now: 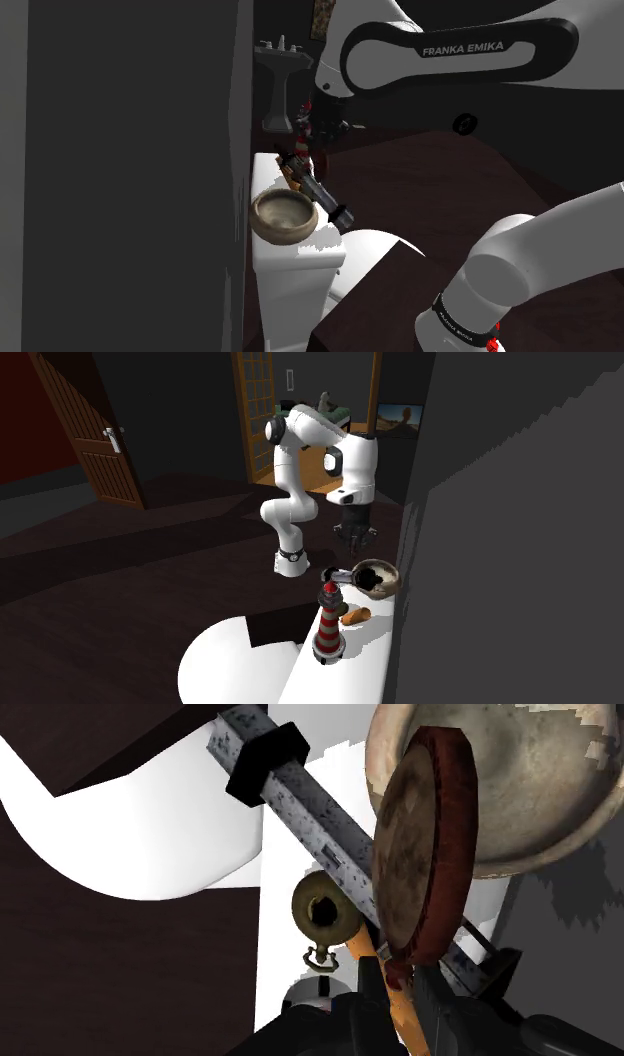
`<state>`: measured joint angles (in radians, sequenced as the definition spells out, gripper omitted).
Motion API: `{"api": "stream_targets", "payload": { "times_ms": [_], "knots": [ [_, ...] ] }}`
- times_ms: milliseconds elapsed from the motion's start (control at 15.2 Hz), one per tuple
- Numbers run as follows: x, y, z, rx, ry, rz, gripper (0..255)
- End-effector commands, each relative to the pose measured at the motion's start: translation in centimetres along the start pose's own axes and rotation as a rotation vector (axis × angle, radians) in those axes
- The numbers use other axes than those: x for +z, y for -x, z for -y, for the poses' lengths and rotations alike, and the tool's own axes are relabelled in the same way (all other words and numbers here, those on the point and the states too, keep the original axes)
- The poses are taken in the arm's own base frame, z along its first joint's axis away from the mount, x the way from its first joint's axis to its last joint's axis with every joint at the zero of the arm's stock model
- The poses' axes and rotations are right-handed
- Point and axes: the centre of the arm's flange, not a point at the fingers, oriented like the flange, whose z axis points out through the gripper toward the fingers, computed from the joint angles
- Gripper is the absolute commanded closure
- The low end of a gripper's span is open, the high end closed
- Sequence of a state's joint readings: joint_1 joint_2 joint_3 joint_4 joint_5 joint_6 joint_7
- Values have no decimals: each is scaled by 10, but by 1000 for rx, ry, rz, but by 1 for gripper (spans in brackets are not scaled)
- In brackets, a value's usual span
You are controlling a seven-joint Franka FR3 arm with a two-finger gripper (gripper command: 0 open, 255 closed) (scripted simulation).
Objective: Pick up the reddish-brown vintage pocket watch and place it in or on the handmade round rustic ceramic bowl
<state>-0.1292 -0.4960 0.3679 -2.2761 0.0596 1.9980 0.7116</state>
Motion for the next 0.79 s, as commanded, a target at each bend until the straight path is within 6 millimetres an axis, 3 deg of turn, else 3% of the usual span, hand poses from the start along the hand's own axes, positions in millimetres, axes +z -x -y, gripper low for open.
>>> {"api": "stream_targets", "payload": {
  "times_ms": [0,396,726],
  "knots": [
    [-4,15,23,1,0,0,255],
    [-10,50,89,1,0,0,255],
    [15,56,88,1,0,0,255]
  ]
}}
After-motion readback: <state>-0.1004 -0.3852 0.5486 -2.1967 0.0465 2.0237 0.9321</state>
